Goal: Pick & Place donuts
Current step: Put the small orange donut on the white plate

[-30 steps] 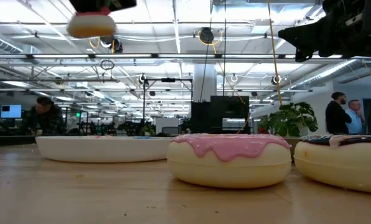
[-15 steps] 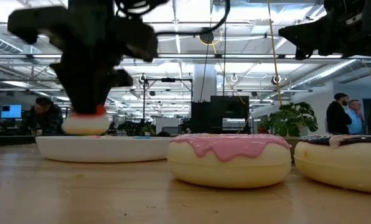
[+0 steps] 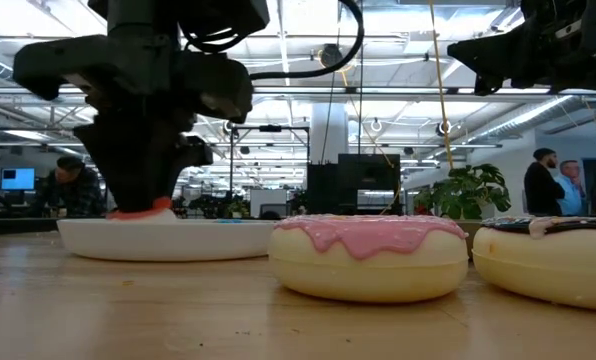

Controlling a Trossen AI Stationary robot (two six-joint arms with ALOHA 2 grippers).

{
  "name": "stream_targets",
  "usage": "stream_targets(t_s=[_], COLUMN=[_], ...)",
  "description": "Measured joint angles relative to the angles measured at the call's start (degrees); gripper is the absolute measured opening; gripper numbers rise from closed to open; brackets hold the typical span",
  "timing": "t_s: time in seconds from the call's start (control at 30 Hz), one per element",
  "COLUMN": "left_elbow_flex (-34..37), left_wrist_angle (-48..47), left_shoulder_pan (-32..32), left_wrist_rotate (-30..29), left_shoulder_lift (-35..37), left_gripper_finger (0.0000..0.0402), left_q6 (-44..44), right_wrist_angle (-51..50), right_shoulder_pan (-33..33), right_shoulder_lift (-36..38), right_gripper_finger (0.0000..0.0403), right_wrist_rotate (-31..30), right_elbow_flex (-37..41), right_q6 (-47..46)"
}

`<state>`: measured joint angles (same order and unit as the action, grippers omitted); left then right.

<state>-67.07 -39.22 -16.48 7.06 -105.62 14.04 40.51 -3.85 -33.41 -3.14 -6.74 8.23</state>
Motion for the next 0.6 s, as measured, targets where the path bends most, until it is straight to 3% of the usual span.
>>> stream_targets(t_s=[0.33, 0.6], left_elbow_flex=[-0.6, -8.0], left_wrist_angle=[-1.4, -6.9], left_shoulder_pan=[0.7, 0.8], left_wrist_rotate=[-0.1, -1.9], left_shoulder_lift=[0.0, 0.0], left_gripper_finger=[0.0226, 0.025], left_q6=[1.5, 0.7], right_wrist_angle=[0.0, 0.0], right_shoulder_pan=[0.0, 0.0], right_shoulder_lift=[0.0, 0.0], right_gripper_finger=[0.0, 0.0], right_wrist_rotate=[0.0, 0.0], right_elbow_flex=[0.0, 0.0], right_q6=[0.0, 0.0])
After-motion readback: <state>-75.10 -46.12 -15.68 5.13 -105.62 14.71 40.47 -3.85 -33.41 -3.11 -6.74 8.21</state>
